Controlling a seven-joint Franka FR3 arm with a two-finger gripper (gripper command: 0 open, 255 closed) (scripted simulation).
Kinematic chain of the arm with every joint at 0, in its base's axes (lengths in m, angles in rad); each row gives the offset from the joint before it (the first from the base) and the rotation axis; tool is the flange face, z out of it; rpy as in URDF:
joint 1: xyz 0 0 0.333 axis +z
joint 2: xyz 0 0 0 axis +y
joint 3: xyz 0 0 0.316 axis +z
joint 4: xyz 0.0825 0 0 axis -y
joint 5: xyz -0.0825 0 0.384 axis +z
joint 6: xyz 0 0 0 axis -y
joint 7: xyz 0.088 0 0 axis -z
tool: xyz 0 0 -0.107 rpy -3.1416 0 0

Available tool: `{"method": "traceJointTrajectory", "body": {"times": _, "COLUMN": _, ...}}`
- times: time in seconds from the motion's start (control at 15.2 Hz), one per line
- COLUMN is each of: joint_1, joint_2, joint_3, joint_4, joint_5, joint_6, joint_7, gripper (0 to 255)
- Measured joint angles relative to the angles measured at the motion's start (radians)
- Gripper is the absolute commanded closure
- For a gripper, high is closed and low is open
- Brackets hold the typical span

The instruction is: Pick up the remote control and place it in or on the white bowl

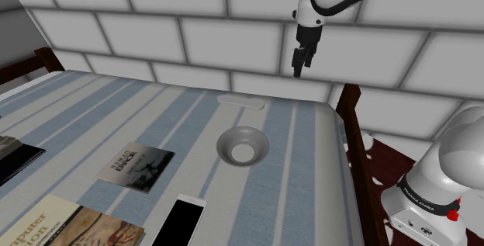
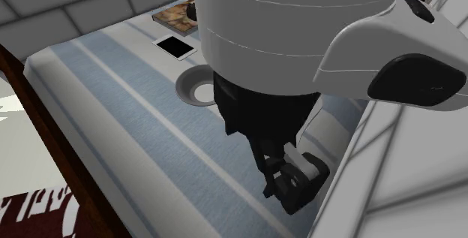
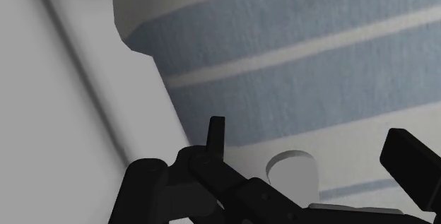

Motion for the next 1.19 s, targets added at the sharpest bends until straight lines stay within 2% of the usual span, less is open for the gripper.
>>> {"method": "traceJointTrajectory", "body": {"times": 0.66, "joint_1": 0.047, "joint_2": 0.363, "joint_3": 0.049, "joint_4": 0.227, "joint_5": -0.035, "joint_6": 0.142, "joint_7": -0.041, "gripper": 0}}
{"method": "traceJointTrajectory", "body": {"times": 1.19, "joint_1": 0.095, "joint_2": 0.660, "joint_3": 0.077, "joint_4": 0.512, "joint_5": -0.088, "joint_6": 0.155, "joint_7": -0.070, "gripper": 0}}
